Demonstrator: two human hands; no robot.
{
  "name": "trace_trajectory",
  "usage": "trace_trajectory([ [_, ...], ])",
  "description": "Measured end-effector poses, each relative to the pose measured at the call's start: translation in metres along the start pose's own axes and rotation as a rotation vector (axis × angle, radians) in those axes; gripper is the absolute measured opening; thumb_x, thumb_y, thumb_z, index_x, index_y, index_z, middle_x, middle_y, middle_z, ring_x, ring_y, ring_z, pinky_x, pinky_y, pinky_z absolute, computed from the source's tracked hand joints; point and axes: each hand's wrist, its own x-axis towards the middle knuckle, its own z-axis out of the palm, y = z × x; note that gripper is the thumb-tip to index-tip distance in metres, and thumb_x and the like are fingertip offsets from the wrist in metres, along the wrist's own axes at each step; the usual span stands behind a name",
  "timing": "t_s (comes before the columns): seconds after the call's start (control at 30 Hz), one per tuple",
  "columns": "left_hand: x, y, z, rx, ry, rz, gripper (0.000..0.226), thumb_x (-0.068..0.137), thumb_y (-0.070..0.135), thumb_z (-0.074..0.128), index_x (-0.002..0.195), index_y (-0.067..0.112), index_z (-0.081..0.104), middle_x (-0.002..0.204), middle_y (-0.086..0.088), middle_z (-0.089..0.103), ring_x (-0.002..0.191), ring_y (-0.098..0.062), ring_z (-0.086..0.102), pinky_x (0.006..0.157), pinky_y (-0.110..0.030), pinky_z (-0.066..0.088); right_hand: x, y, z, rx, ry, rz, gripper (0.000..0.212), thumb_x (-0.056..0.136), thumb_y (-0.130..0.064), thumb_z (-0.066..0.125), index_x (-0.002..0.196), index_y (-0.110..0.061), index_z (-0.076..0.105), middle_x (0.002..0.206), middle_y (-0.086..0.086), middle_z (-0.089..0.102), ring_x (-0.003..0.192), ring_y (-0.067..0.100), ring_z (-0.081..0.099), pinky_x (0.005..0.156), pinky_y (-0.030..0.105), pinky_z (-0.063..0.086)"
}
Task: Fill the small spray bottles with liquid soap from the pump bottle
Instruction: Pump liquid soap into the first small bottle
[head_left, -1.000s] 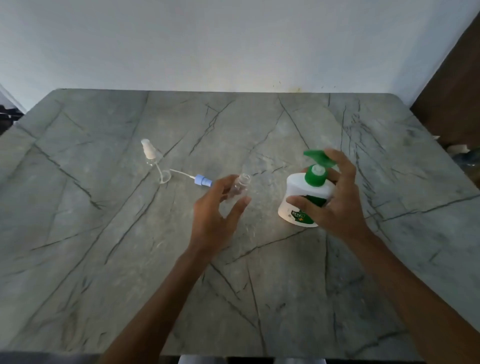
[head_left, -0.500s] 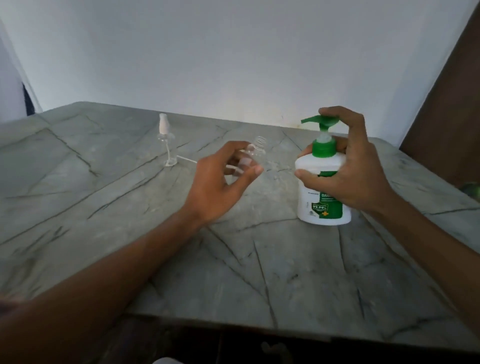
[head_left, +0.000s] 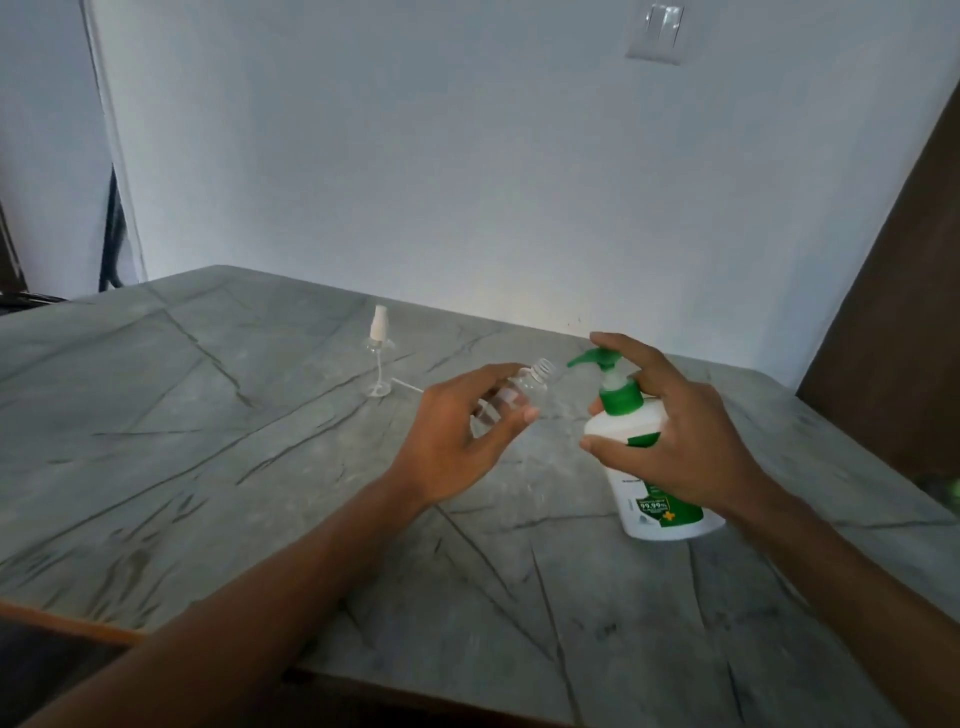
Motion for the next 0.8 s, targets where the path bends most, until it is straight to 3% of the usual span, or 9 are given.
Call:
trace_trajectory([
  [0.3, 0.004, 0.001, -0.002, 0.038, 0.005, 0.082, 0.039, 0.088, 0.035, 0.066, 0.120, 0.014, 0.063, 0.094, 0.008, 0.068, 0.083, -0.006, 0.064, 0.069, -0.014, 0.052, 0.007, -0.002, 0.005, -0.055, -0.040, -0.035, 0.091, 0.064, -0.028, 0.090, 0.136, -0.050, 0.039, 0.096, -0.025, 0.068, 0.081, 0.001, 0.067, 0.070, 0.007, 0.048],
  [0.43, 0.006, 0.001, -0.004, 0.051, -0.001, 0.105, 0.041, 0.089, 0.036, 0.064, 0.121, 0.012, 0.064, 0.094, 0.006, 0.069, 0.083, -0.007, 0.064, 0.068, -0.018, 0.052, 0.011, -0.003, 0.008, -0.044, -0.052, -0.038, 0.088, 0.061, -0.039, 0.090, 0.132, -0.051, 0.040, 0.094, -0.023, 0.069, 0.082, 0.002, 0.068, 0.070, 0.007, 0.049],
  [0.8, 0.004, -0.001, -0.003, 0.071, -0.011, 0.113, 0.039, 0.091, 0.037, 0.063, 0.119, 0.010, 0.064, 0.093, 0.003, 0.070, 0.078, -0.006, 0.062, 0.064, -0.012, 0.050, 0.018, -0.005, 0.012, -0.059, -0.020, -0.019, 0.075, 0.060, -0.034, 0.091, 0.114, -0.054, 0.043, 0.092, -0.024, 0.067, 0.082, -0.003, 0.066, 0.062, 0.007, 0.049],
])
